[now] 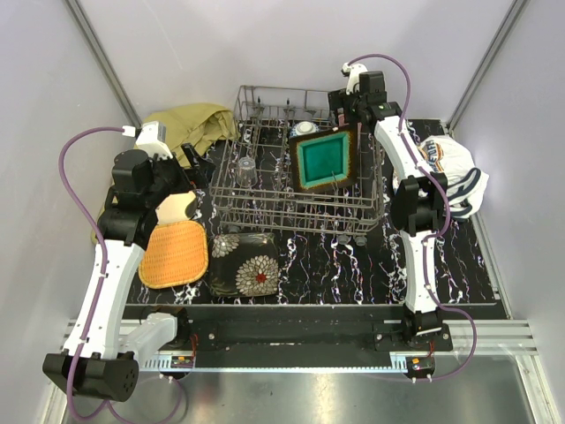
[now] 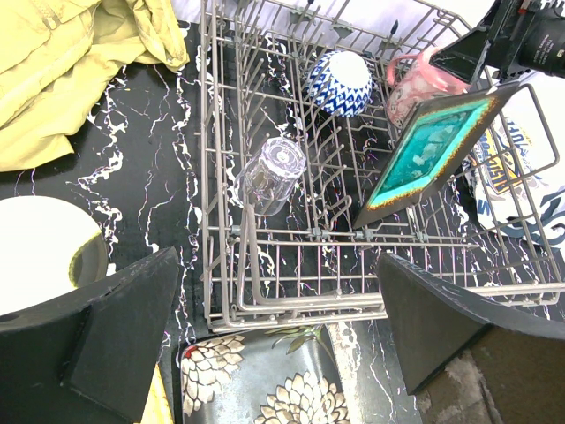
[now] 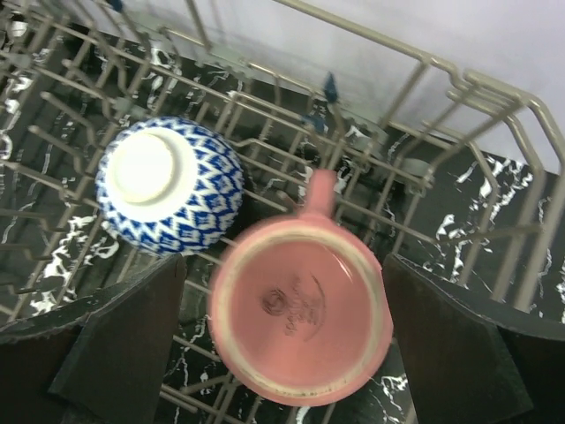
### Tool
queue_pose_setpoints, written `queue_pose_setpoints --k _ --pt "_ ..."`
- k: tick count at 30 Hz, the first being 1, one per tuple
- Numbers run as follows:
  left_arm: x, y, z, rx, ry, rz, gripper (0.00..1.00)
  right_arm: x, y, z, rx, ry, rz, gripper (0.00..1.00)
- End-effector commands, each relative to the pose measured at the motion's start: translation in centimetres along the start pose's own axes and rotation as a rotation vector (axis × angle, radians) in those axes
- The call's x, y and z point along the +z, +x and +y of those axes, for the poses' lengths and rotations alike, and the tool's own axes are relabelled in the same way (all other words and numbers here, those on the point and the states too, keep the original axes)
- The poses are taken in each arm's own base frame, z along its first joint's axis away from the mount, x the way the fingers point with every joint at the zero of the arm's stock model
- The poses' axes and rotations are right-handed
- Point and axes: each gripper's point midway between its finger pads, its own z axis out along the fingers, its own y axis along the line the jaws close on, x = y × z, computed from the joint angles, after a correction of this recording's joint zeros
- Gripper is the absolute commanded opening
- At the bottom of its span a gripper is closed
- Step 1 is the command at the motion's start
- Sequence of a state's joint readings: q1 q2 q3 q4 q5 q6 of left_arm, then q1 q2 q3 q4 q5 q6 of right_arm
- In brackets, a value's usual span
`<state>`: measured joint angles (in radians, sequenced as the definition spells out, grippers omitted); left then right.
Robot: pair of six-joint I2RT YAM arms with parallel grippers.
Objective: Load the mixed dishes into the dish rack
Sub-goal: Place the cup upside down on the dish rack
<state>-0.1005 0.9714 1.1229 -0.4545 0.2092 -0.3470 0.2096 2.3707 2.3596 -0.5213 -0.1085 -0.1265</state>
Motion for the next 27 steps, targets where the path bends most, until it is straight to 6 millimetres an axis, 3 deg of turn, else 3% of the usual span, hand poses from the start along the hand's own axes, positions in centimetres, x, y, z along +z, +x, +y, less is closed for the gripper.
queue_pose_setpoints --k 1,12,23,26,27 --pt "-0.3 -1.5 -0.4 0.025 0.018 -0.055 0.99 -1.9 -4.1 2.1 -0.014 -0.060 -0.103 1.00" --pt "-0.4 -1.5 -0.5 0.027 0.018 -0.055 0.99 -3.3 -6.3 1.6 -0.016 -0.033 -0.151 1.00" --pt "-0.5 -1.7 -0.6 0.023 0.023 -0.058 0.99 -9.2 -13.4 1.6 -0.022 -0.014 -0.322 1.00" --pt "-0.6 -1.7 -0.6 0.026 0.023 -0.063 0.99 -10.8 -14.1 1.9 -0.094 -0.028 -0.338 1.00" --pt "-0.6 -1.7 -0.6 0.025 0.020 -0.061 0.99 -10.8 -13.4 2.7 -0.136 -0.074 -0.319 1.00"
